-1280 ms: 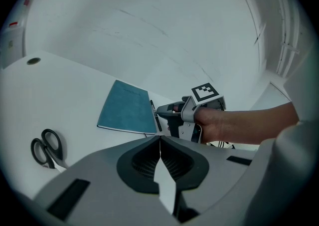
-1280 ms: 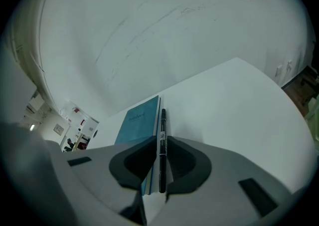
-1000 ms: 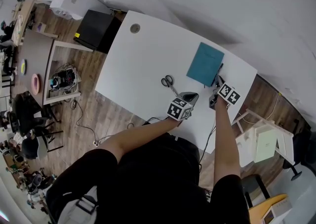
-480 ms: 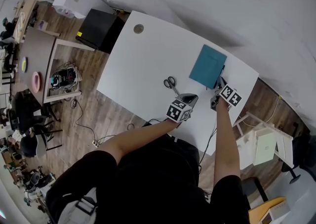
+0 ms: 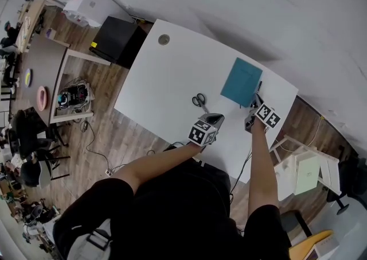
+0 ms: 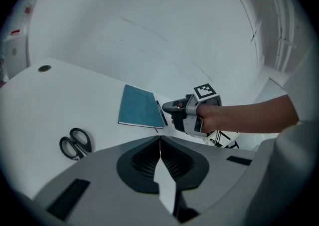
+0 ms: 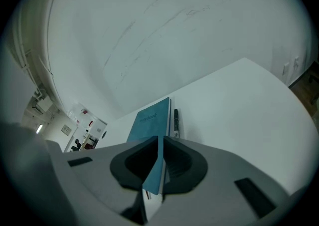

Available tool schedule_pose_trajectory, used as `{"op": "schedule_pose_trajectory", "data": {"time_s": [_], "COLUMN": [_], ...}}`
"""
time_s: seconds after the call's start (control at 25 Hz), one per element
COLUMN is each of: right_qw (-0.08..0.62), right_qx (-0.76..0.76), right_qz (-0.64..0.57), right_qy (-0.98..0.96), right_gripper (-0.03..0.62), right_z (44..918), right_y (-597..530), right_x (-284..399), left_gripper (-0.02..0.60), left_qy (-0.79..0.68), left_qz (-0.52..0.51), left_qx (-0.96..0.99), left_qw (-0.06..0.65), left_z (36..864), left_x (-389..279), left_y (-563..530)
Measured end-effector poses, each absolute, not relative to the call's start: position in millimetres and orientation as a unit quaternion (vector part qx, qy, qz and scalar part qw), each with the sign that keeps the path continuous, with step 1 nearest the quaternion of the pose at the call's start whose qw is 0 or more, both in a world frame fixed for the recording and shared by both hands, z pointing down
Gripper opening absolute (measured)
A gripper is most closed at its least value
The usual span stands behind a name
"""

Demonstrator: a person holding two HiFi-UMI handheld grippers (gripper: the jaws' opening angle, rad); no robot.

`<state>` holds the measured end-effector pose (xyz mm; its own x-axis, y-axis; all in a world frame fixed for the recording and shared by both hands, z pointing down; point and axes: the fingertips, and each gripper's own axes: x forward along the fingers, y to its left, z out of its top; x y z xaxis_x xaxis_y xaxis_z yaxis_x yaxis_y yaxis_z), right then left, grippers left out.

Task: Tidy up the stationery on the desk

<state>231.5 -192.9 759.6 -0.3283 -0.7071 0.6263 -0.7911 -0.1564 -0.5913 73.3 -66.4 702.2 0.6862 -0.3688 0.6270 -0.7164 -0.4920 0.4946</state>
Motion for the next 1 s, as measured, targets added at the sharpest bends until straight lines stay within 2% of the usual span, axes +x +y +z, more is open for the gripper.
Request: {"op": "schedule_pose_trajectory", "data": {"time_s": [0.28, 0.64, 0.84, 1.0], "right_qw": [0.065, 0.103, 0.099, 0.112], "right_qx": [0.616, 0.642, 0.640, 0.620], "right_qz": [0.472, 0.456, 0.450, 0.436], "right_qy": [-0.627, -0.608, -0.615, -0.643], "right_gripper": [0.052, 0.052, 0.052, 0.052], "right_z": [756.1, 758.1, 749.2, 735.7], "right_y": [-179.5, -154.9, -135.7, -118.6], "right_x": [254.9, 249.8, 227.5, 184.5], "left_gripper": [0.015, 0.014, 0.015, 0.015], "left_qy": [-0.324, -0.339, -0.353, -0.355], "left_qz": [0.222, 0.217, 0.208, 0.215], "left_qx": [0.839, 0.836, 0.834, 0.832], "left_qw": [0.375, 0.373, 0.370, 0.368], "left_z": [693.2, 693.9, 691.5, 700.4], "left_x": [50.4, -6.2, -36.8, -56.0], "left_y": [-63.6, -63.9, -67.8, -80.1]}}
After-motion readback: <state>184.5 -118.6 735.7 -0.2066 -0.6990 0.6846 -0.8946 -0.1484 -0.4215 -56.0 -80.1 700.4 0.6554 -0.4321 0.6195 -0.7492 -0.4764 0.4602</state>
